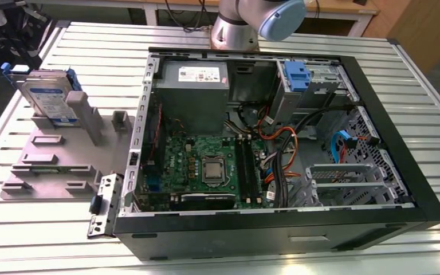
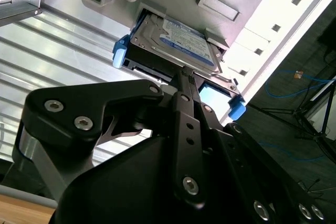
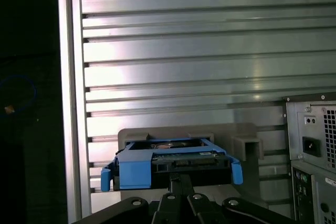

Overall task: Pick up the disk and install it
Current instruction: 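Pick up the disk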

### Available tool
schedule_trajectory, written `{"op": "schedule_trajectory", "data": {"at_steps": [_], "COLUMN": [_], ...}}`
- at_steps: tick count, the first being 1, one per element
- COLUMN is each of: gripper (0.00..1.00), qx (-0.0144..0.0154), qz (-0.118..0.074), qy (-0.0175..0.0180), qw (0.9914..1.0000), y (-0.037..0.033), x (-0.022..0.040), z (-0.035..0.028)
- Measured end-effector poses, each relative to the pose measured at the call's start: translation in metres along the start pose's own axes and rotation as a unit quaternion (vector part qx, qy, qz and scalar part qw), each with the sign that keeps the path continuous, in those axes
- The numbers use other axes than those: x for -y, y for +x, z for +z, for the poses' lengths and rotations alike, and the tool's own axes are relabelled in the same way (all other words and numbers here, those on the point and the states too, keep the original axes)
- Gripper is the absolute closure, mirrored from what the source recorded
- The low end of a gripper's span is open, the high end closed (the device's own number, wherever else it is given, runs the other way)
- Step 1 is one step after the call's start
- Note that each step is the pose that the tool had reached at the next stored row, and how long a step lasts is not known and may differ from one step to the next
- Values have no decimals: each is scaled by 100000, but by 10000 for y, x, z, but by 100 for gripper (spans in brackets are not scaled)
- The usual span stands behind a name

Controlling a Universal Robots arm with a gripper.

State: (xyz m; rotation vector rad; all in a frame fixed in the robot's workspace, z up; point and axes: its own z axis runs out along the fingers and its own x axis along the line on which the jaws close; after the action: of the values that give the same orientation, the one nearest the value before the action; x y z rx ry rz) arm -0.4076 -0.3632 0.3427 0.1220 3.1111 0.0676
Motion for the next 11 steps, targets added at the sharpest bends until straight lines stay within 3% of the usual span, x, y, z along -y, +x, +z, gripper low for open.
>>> {"op": "schedule_trajectory", "data": {"at_steps": [8, 11], "gripper": [89, 89], "qx": [-2, -52], "qz": [-34, -1209], "qy": [0, -33], "qw": [100000, 99993], "y": [0, 0], "x": [0, 0], "z": [1, 2]}}
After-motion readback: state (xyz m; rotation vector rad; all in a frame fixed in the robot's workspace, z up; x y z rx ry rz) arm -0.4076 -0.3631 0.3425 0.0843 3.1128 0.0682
